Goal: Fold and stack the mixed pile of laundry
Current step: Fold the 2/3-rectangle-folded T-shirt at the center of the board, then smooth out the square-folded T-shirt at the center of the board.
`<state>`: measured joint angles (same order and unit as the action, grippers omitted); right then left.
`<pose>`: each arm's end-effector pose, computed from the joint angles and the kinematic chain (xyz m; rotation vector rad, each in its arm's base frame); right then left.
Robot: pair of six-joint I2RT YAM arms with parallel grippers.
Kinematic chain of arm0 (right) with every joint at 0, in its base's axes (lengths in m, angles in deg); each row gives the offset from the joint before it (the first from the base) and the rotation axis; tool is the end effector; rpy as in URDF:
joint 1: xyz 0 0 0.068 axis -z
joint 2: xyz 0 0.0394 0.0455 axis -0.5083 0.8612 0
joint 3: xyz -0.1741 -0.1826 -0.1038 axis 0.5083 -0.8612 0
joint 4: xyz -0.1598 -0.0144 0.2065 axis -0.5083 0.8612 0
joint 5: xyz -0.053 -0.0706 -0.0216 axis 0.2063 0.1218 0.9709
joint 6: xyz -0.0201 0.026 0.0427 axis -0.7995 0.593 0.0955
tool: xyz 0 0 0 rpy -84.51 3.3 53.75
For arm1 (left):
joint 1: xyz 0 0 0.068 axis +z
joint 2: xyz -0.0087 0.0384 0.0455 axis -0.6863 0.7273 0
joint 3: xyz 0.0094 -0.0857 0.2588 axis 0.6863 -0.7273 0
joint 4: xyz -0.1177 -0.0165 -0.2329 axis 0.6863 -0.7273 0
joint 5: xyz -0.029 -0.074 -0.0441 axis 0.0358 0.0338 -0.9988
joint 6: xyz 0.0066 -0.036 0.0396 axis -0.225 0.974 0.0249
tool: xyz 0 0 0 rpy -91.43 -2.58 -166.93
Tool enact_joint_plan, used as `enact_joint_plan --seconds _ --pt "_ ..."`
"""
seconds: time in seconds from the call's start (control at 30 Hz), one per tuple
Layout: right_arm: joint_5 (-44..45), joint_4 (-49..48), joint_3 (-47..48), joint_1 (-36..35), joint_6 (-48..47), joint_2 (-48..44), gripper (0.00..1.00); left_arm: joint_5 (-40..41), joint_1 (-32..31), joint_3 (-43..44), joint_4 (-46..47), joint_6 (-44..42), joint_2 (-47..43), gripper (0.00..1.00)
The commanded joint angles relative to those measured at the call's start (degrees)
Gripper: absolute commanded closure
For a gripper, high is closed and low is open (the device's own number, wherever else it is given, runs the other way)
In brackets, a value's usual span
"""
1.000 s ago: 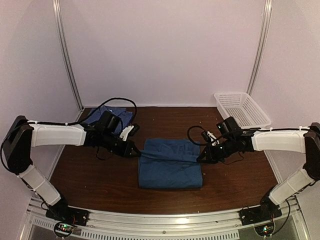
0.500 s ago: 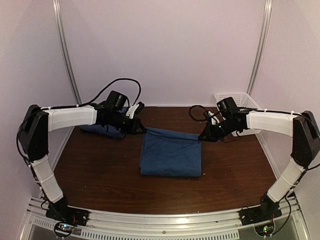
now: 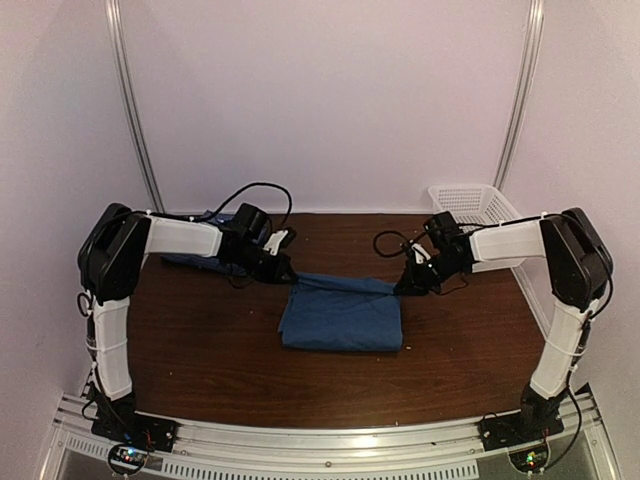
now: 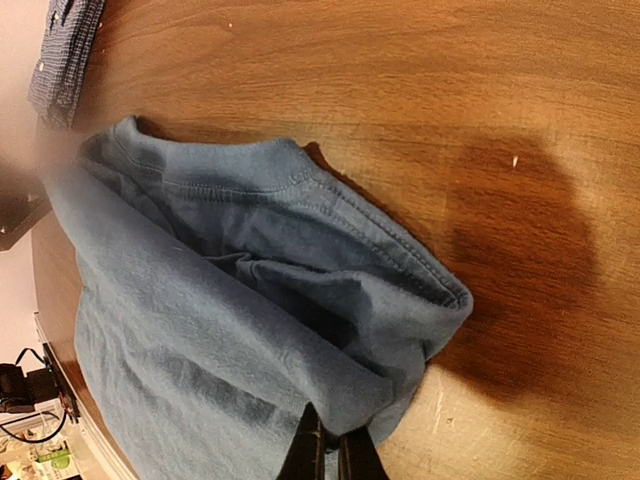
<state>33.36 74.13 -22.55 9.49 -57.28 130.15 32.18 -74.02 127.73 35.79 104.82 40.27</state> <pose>0.3397 0.1518 0.1585 -0.1582 2.7126 1.0138 0.3684 -0.2377 0.1521 0.4544 2.5849 -0.9416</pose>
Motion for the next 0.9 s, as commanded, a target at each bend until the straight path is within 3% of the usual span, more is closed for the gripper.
enact_joint_plan --seconds 0.0,0.03,0.17,0.23,0.4,0.5,0.57,0.87 --pt "1.2 0.5 1.9 1.2 -0.2 -3.6 1.00 -0.6 1.1 2.6 3.7 0.6 0.4 1.00" --pt "1.3 0.6 2.2 1.5 -0.2 -3.9 1.00 0.0 1.1 2.8 3.6 0.8 0.5 1.00" --pt "1.4 2.1 3.8 3.6 -0.4 -3.4 0.75 1.6 2.1 2.5 3.9 2.9 -0.5 0.75" --pt "0.2 1.0 3.0 4.6 -0.4 -4.9 0.64 1.4 3.0 -0.4 6.8 4.8 -3.0 0.69" --pt "-1.9 -0.4 -1.9 5.8 -0.6 -10.9 0.64 1.1 4.6 -7.2 10.2 4.9 -9.7 0.62" --pt "-4.5 -3.7 -6.6 5.6 0.0 -13.6 0.77 -2.0 4.3 -10.8 13.0 3.8 -11.4 0.62" --pt "-6.5 -5.8 -7.7 4.8 1.0 -14.3 0.81 -3.9 3.7 -12.2 14.7 2.9 -11.7 0.62" --pt "-9.9 -13.2 -2.3 -0.7 3.2 -3.3 0.82 -9.8 0.1 -3.7 20.0 3.7 -1.1 0.62"
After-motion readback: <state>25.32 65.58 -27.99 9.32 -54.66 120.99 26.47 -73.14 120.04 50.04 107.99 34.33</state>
